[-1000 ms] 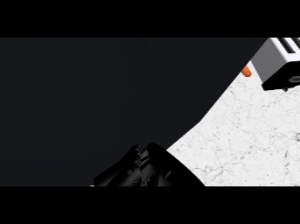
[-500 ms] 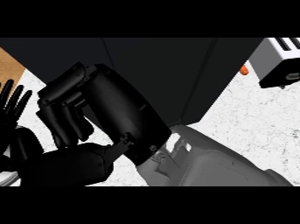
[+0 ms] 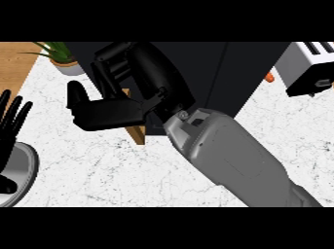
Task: Pick up the wine, place it into the cabinet and close the cabinet
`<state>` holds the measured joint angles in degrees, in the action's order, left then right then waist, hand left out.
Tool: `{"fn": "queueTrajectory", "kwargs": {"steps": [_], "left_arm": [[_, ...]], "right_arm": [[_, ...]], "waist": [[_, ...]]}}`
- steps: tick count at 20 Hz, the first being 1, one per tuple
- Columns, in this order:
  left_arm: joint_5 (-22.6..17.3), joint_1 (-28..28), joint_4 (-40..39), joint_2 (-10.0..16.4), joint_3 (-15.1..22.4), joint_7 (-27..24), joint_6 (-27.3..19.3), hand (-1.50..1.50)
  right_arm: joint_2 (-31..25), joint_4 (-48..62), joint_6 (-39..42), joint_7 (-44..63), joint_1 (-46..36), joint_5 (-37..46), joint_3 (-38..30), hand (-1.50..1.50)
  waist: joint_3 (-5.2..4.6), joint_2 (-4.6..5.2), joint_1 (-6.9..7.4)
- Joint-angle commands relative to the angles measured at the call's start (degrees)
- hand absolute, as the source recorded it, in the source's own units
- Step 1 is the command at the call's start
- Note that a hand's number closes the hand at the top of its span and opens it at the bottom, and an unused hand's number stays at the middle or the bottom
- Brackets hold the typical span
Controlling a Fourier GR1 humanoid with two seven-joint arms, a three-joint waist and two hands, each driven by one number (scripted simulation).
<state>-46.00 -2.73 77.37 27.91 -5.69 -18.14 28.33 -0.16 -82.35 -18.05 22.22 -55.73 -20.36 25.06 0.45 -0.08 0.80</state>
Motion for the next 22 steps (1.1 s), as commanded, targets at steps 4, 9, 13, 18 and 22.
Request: {"fn": "queueTrajectory", "kwargs": {"steps": [4, 9, 13, 18, 22], "left_arm": [[-1.82, -1.05, -2.01, 3.79, -4.24, 3.54, 0.81, -1.5], [0.83, -4.56, -7.09, 2.51, -3.6, 1.89, 2.01, -1.5], [0.35, -1.28, -1.67, 1.97, -3.19, 2.85, 0.84, -1.5], [1.27, -4.75, -2.63, 0.96, -2.19, 2.95, 0.13, -1.5], [0.87, -3.13, -2.75, 0.8, -2.19, 2.98, 1.28, -1.5]], "right_arm": [[-2.65, 11.48, 9.33, -7.44, -0.14, -0.43, -6.79, 1.5], [-2.44, 14.01, 10.66, -10.58, 1.06, 1.0, -6.84, 1.5], [-5.88, 17.0, 13.36, -13.11, 0.26, 1.73, -9.01, 1.5], [-4.57, 19.65, 12.18, -14.17, -1.0, 2.71, -9.34, 1.5], [-5.48, 20.35, 14.94, -15.88, 1.21, 2.0, -9.16, 1.5]], "waist": [[-0.46, 0.42, 0.18], [-0.52, 0.63, -0.6], [-0.46, 0.59, 0.55], [-0.5, 0.84, 0.18], [-0.5, 0.82, 0.41]]}}
